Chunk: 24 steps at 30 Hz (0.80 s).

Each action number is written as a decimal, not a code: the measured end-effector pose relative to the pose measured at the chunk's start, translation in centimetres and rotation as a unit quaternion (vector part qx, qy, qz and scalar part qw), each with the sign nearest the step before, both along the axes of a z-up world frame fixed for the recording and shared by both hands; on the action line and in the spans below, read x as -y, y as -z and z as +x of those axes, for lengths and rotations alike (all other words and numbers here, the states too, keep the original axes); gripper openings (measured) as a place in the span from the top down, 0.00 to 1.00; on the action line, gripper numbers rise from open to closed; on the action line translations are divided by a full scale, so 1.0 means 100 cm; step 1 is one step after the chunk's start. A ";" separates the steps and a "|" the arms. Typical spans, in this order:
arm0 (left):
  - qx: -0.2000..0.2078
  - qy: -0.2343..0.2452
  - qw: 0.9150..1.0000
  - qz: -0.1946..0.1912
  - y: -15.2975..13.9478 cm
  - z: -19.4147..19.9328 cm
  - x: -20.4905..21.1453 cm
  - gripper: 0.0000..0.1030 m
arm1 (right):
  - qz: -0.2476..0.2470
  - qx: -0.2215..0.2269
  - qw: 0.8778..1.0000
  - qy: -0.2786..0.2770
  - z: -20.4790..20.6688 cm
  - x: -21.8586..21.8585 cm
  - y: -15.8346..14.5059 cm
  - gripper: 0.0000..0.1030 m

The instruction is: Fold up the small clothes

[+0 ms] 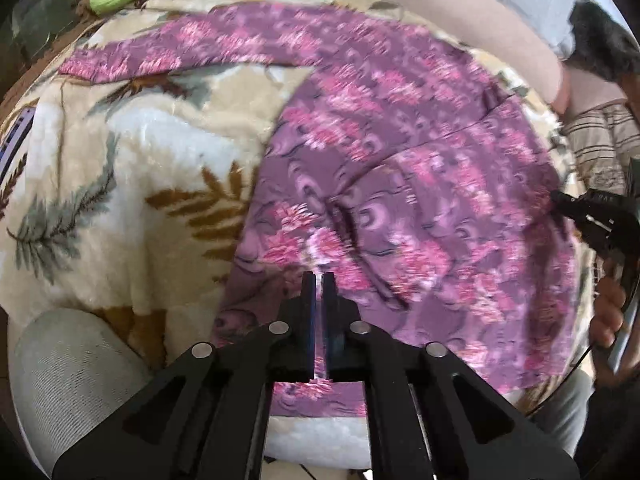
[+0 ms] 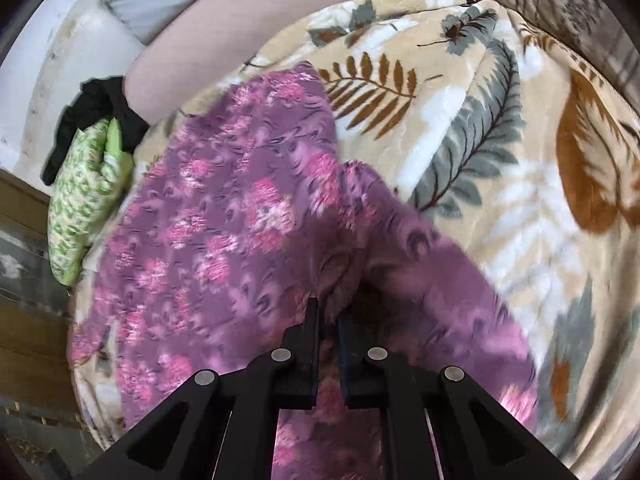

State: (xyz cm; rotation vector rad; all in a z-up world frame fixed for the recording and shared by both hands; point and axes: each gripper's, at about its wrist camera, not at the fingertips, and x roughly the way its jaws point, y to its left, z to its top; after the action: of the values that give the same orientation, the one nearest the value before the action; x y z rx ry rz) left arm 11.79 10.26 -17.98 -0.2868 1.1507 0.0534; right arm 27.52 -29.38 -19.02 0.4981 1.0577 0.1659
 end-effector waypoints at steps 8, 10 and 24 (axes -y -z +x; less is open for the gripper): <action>0.040 0.009 0.999 0.024 -0.030 -0.009 0.006 0.53 | -0.012 0.054 0.997 -0.058 -0.084 -0.054 -0.046 0.22; 0.045 0.001 0.999 0.013 -0.036 -0.009 -0.004 0.53 | -0.010 0.048 0.996 -0.079 -0.097 -0.071 -0.054 0.22; 0.044 -0.197 0.973 -0.111 -0.032 0.031 -0.156 0.53 | 0.014 0.079 0.975 -0.205 -0.098 -0.183 -0.092 0.22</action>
State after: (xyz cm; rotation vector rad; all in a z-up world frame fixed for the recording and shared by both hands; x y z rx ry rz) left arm 14.94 25.89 -14.78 -0.7083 0.9979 0.2603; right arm 17.71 -11.09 -9.85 0.2808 0.9931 0.5772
